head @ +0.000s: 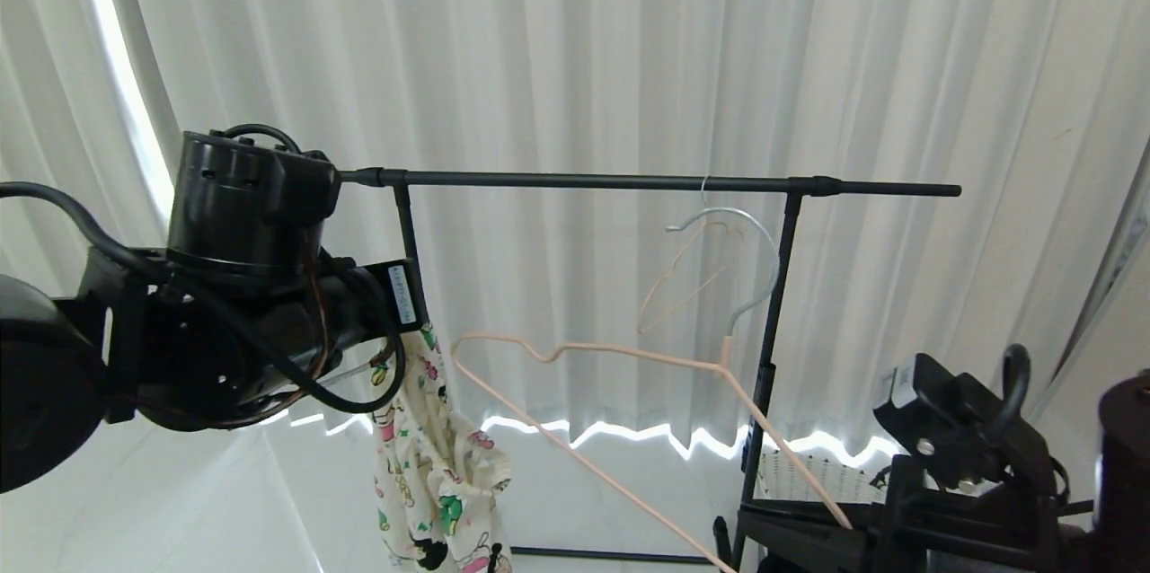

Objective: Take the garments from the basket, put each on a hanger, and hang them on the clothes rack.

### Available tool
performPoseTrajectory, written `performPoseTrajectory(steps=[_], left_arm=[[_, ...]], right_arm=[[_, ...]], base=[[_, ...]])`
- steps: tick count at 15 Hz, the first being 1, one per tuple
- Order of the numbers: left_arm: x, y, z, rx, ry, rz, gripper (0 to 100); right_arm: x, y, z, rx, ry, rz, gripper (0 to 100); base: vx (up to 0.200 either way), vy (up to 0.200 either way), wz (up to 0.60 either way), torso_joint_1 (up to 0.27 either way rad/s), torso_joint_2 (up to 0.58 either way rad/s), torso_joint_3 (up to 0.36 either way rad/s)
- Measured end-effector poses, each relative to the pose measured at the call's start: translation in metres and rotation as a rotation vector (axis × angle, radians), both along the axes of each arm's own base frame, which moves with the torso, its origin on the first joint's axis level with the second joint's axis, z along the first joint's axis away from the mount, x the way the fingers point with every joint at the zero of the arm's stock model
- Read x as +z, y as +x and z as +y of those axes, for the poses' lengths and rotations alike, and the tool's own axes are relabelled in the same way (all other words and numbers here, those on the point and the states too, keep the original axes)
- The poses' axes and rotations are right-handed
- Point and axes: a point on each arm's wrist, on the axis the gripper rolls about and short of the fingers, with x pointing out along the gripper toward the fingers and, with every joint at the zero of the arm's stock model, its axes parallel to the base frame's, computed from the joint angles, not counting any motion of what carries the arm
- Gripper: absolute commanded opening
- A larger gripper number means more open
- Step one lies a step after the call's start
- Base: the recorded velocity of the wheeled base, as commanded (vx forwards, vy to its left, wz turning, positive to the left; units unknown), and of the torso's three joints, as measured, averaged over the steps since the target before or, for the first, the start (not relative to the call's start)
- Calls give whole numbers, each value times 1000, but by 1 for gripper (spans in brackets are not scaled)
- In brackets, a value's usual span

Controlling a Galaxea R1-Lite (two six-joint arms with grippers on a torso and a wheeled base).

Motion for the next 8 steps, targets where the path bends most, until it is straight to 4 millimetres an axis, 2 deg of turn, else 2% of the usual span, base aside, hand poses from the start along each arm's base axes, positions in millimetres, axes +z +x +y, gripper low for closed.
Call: performPoseTrajectory(steps=[3, 5, 8], left_arm=[[-3, 8, -5, 1, 5, 5, 0], [-3, 19, -3, 55, -3, -45, 0], [-13, 35, 2, 151, 31, -55, 0]], right_arm=[[-1, 9, 15, 0, -5, 4, 0], [-3, 10, 18, 0, -11, 10, 0], [0, 9, 22, 11, -1, 4, 0]], base=[[0, 0, 0, 0, 0, 0], [0, 0, 0, 0, 0, 0], [0, 0, 0, 0, 0, 0]])
